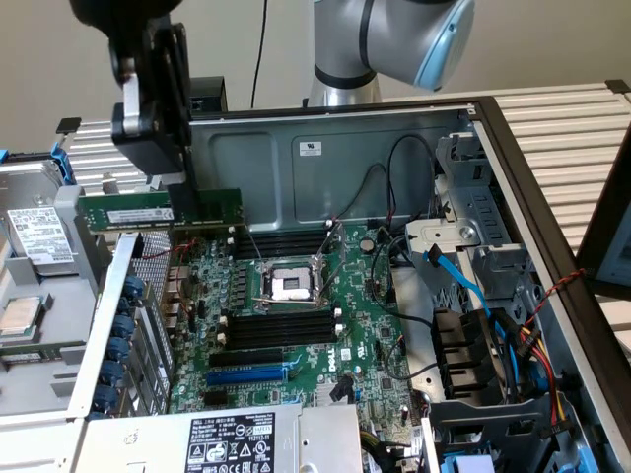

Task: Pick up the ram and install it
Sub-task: 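Pick up the ram and move it above insertion slot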

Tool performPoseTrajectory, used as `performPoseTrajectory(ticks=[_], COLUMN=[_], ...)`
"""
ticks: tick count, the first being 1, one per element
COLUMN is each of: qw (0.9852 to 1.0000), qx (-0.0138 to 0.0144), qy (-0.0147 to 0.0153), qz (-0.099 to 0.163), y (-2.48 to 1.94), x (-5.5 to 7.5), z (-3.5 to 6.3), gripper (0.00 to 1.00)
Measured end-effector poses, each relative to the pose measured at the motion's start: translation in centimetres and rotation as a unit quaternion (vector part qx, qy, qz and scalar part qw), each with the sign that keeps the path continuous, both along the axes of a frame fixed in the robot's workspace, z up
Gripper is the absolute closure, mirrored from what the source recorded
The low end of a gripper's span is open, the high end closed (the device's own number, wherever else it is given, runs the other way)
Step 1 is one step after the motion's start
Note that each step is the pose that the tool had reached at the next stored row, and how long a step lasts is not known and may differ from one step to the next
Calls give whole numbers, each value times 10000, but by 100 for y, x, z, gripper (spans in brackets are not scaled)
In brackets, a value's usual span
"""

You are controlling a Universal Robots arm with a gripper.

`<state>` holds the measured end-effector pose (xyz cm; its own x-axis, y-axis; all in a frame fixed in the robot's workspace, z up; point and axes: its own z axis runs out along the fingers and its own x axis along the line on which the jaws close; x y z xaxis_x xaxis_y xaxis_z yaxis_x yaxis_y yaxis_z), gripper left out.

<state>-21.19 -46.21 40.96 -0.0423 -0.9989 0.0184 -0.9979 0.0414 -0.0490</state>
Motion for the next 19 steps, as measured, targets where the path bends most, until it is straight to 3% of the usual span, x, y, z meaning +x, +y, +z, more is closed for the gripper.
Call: performPoseTrajectory(ticks=[19], qw=[10000], qx=[15], qy=[0], qz=[0], y=[-20], x=[862], z=[-13], gripper=[88])
